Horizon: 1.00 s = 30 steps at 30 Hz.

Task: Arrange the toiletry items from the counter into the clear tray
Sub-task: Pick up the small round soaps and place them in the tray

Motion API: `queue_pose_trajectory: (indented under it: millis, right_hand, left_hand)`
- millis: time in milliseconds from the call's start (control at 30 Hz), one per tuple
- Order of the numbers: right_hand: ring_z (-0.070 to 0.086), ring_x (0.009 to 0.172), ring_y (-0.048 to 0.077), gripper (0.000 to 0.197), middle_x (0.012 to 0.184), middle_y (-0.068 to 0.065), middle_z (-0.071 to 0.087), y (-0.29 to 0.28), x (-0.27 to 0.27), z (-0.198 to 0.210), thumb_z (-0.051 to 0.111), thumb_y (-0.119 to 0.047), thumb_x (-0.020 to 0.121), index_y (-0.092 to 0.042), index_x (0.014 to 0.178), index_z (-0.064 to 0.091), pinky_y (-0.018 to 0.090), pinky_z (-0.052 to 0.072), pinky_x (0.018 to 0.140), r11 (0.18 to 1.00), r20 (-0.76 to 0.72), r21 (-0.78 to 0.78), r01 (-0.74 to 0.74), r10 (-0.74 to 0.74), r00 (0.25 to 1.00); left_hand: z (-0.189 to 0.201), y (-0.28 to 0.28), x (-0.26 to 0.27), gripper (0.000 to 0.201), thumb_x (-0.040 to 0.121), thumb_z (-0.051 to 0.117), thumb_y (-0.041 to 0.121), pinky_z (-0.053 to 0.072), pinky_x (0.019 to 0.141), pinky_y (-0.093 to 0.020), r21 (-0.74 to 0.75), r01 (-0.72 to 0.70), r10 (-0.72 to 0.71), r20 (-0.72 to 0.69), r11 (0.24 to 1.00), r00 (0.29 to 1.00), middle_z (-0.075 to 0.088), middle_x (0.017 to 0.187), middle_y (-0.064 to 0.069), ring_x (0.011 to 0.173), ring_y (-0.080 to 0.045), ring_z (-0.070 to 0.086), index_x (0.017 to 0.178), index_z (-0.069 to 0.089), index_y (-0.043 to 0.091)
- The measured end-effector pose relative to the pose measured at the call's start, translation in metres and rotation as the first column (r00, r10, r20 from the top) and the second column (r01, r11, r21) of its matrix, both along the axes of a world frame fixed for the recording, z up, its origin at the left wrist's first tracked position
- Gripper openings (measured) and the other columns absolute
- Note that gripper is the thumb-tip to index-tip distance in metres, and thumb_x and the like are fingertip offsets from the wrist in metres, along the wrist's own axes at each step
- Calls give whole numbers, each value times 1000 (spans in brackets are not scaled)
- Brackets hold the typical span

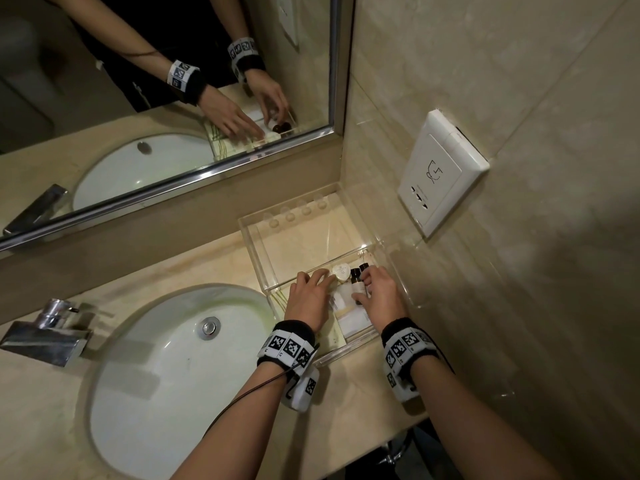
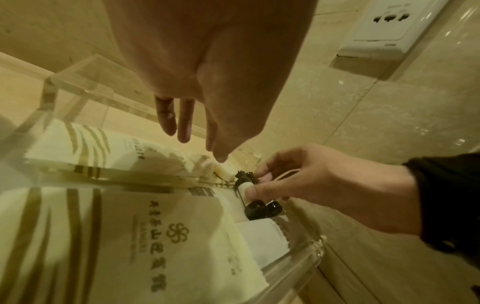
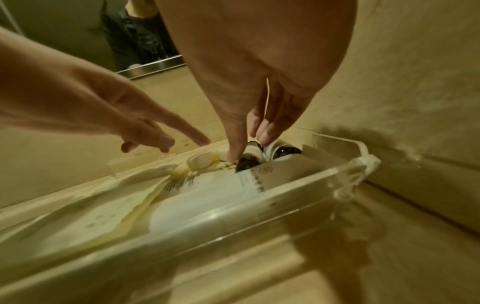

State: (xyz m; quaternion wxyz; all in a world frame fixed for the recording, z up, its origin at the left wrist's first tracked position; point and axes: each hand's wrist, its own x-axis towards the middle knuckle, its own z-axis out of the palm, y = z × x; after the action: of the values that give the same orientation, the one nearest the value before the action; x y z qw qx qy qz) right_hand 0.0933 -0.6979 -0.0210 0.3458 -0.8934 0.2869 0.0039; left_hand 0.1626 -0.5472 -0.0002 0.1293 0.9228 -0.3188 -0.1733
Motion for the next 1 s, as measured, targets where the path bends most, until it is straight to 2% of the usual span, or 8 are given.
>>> queue_pose_trajectory:
  millis: [67, 267, 533, 633, 733, 867, 1000]
  right_hand:
    - [59, 83, 15, 35, 96, -6, 57, 2, -3, -4, 82, -11, 73, -22, 93, 55, 39, 57, 76, 1000, -22, 5, 4, -4, 1000]
    - [61, 89, 19, 24, 104, 0, 60, 6, 0, 0, 74, -9, 81, -17, 96, 58, 38, 57, 78, 997, -27, -65, 29, -30, 999]
    - [61, 89, 18, 25, 102, -2, 59, 4, 0, -2, 75, -10, 80, -20, 95, 58, 38, 57, 80, 997, -12, -56, 50, -51, 999]
    - [62, 88, 18, 25, 102, -1, 59, 6, 6, 1, 75, -12, 80, -19, 98, 59, 39, 58, 77, 999, 37, -54, -3, 5, 999]
    - [62, 89, 16, 27, 108, 0, 59, 10, 19, 6, 74, -12, 81, -18, 105, 61, 37, 58, 78, 994, 65, -38, -103, 105, 992]
    - [61, 99, 19, 37, 120, 2, 60, 15, 35, 7, 75, -9, 80, -16, 114, 62, 37, 55, 85, 987, 56, -41, -153, 155, 986]
    - [60, 95, 19, 29, 114, 2, 63, 16, 40, 5, 75, -6, 79, -14, 106, 65, 36, 54, 82, 986, 32, -50, -157, 159, 987]
  left_hand:
    - [1, 0, 0, 54, 92, 52, 10, 34, 101, -34, -1, 3, -3, -5, 1000, 1000, 35, 149, 6, 123, -26, 35, 142, 40, 27]
    - [-1, 3, 0, 53, 91, 52, 11, 34, 98, -34, 16, 8, -7, -9, 1000, 1000, 37, 149, 7, 122, -25, 36, 141, 42, 28]
    - [2, 8, 0, 55, 90, 53, 8, 35, 99, -35, -9, 12, -13, -10, 1000, 1000, 40, 147, 5, 121, -25, 37, 140, 43, 26]
    - [3, 16, -1, 47, 90, 55, 6, 37, 102, -33, -84, -103, 103, 0, 991, 995, 47, 141, 2, 122, -24, 40, 135, 50, 20]
    - [3, 34, -7, 45, 87, 64, 13, 41, 104, -33, -109, -263, 261, -28, 959, 965, 51, 135, -4, 126, -23, 41, 131, 54, 13]
    - [-3, 55, -24, 43, 92, 53, 4, 46, 99, -33, -82, -272, 270, -28, 959, 962, 46, 141, -6, 132, -22, 38, 133, 51, 13]
    - [-9, 61, -30, 52, 92, 50, 1, 44, 103, -37, -49, -242, 240, -49, 969, 970, 34, 152, -8, 141, -25, 28, 142, 42, 15]
